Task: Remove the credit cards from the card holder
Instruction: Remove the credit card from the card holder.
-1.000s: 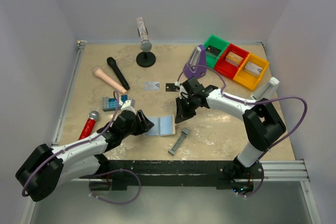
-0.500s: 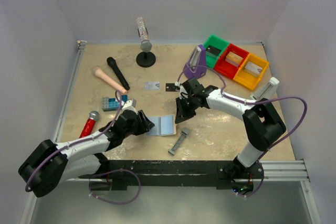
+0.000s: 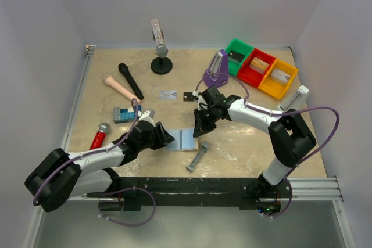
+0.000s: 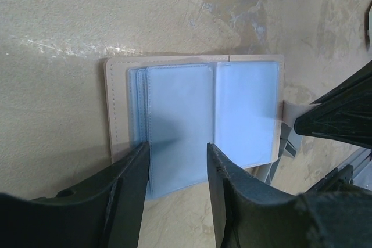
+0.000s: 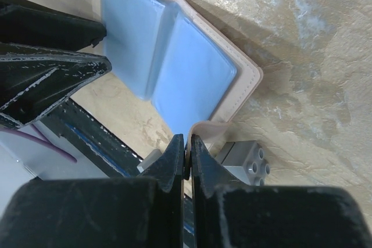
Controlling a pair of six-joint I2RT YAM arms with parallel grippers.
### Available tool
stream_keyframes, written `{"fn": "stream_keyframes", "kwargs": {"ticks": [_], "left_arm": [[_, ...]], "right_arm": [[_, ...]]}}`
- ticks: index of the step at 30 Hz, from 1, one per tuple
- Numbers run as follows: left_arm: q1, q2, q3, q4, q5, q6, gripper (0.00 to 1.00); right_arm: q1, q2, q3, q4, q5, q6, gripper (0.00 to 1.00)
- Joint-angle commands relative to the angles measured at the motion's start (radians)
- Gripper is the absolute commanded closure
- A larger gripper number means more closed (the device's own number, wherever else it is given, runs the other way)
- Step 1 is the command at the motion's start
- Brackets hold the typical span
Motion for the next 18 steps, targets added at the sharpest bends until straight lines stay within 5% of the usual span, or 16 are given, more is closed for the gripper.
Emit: {"fn": "stream_keyframes", "kwargs": {"ticks": [1, 18], "left_arm": [[-0.001, 0.028, 0.036, 0.049, 0.057, 0.008, 0.52], [-0.001, 0.071, 0.051, 0.159, 0.150, 0.015, 0.53]], "right_arm": [[0.012, 0.005, 0.005, 0.029, -0.037, 0.009, 1.00], [0.013, 0.020, 0.015, 0.028, -0.047, 0.012, 1.00]]}}
